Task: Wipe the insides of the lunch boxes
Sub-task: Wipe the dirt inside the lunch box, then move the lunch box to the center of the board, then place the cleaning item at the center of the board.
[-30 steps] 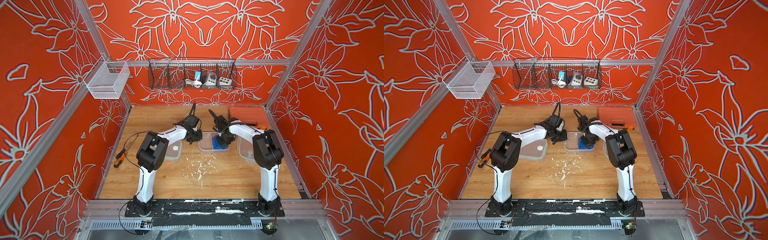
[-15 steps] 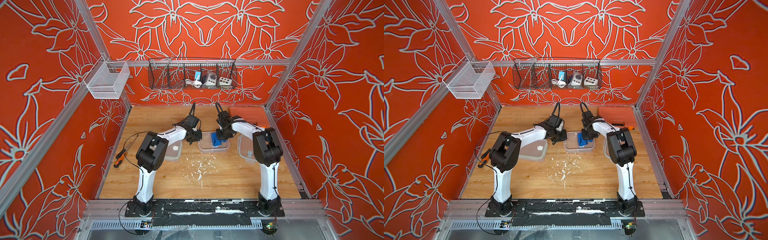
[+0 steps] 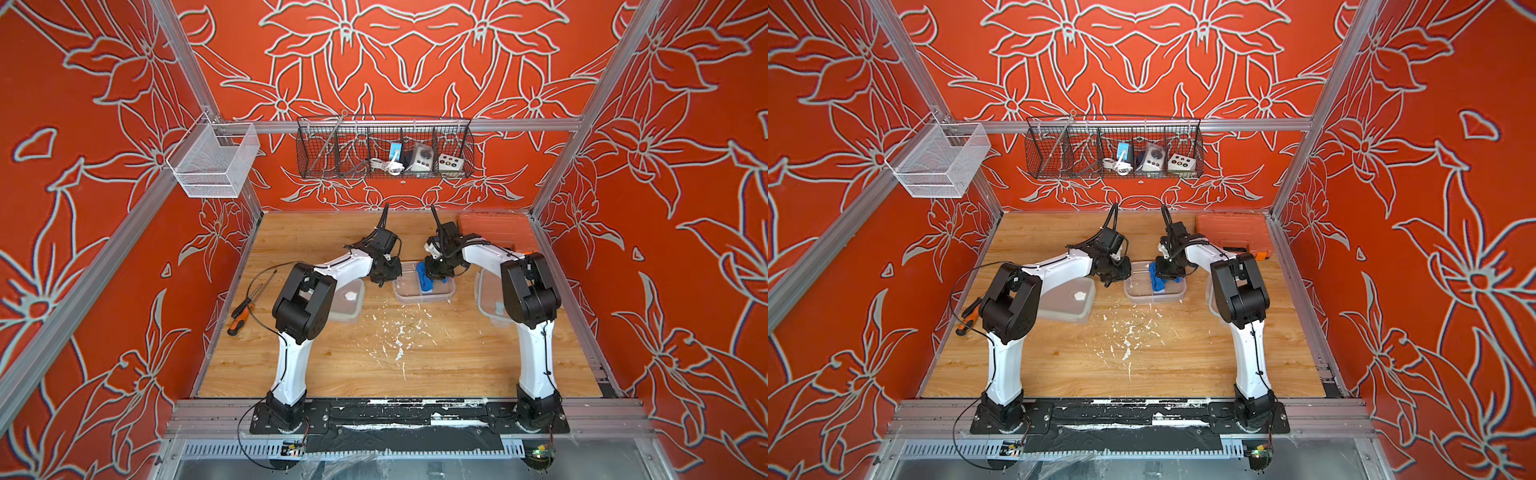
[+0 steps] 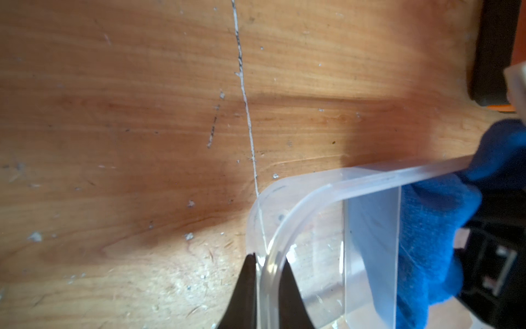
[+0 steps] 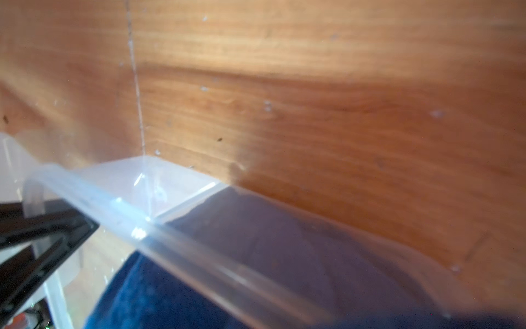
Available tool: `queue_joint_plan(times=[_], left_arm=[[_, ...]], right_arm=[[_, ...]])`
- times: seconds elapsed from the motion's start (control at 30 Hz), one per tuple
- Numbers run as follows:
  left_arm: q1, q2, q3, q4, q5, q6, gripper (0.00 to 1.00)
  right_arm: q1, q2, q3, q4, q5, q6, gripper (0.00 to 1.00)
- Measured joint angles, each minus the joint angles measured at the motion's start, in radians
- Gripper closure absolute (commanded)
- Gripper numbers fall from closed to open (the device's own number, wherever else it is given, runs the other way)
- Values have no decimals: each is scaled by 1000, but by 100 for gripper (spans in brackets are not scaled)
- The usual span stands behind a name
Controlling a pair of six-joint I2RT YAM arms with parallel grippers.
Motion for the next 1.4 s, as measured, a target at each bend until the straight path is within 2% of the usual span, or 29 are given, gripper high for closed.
queue_joint_plan(times=[0.23, 0.37, 0.5, 0.8, 1.03, 1.17, 1.4], left_arm=[[3, 41, 76, -63, -19, 2, 89], [8, 90, 151, -80, -21, 9, 89], [23, 153, 240, -76, -18, 3, 89], [31, 259, 416, -96, -36, -9, 89], [31, 281, 451, -100, -32, -6, 84], [31, 281, 456, -103, -24, 3, 77], [31, 281, 457, -103, -17, 8, 68]], right_arm=[[2, 0, 13, -125, -71, -125, 100], [-2, -26, 12, -186, -72, -146, 100], [-34, -125, 19, -217, -71, -145, 100], [-109, -376, 169, -268, -70, -146, 100], [-130, -459, 167, -342, -75, -158, 100], [-130, -502, 103, -374, -87, -172, 100], [-129, -626, -209, -368, -105, -175, 100]])
